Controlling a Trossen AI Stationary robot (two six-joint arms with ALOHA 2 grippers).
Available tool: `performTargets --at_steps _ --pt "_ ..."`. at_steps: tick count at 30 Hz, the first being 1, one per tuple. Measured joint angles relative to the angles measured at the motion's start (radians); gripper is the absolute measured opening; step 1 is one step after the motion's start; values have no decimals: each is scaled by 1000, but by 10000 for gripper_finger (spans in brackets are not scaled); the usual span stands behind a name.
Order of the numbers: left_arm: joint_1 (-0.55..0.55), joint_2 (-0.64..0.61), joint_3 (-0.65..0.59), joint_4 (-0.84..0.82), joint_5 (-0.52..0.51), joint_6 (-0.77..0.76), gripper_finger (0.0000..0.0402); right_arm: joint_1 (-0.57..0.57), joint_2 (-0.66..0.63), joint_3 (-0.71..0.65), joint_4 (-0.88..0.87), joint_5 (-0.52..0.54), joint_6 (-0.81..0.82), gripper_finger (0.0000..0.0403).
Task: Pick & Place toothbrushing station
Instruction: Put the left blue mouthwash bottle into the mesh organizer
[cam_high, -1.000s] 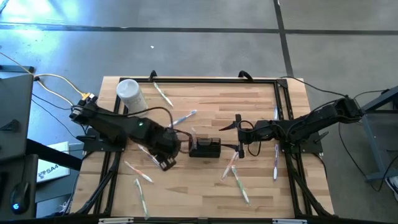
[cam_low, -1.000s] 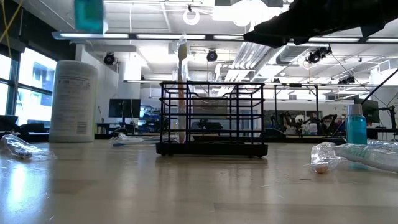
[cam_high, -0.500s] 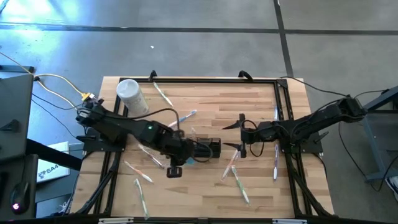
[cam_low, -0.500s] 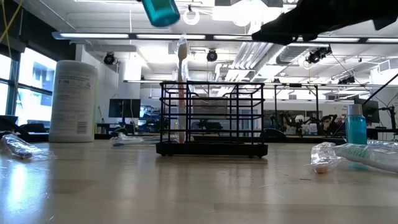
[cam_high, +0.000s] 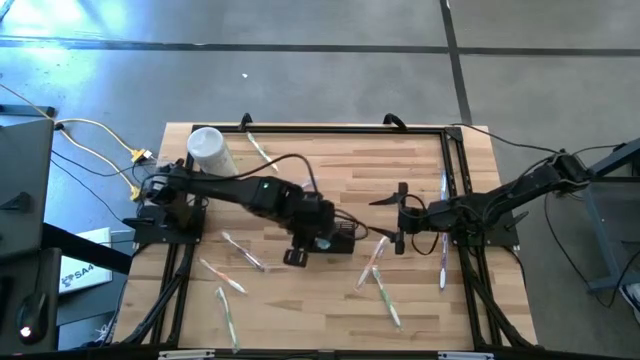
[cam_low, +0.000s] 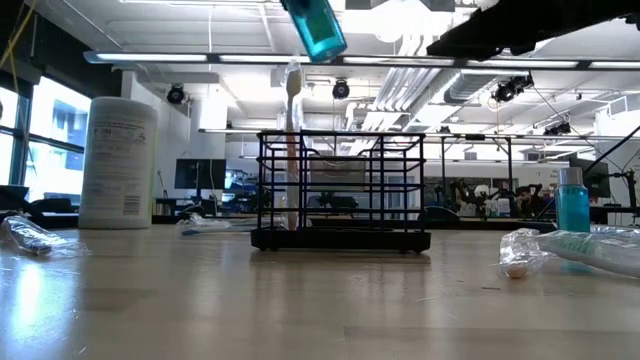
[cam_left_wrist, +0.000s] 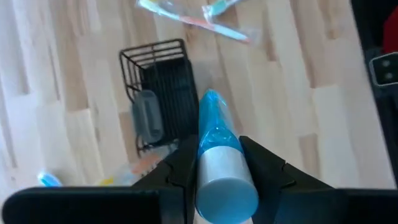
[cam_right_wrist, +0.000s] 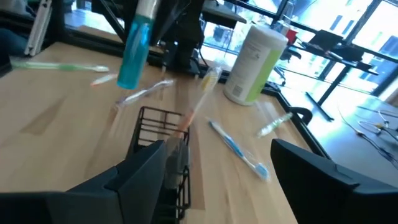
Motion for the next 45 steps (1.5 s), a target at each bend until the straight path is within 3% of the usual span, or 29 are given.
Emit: performTargets --at_steps 11,45 --pt "51 161 129 -99 3 101 88 0 0 0 -38 35 12 283" --pt "83 280 135 -106 45 133 88 0 1 0 -79 31 26 283"
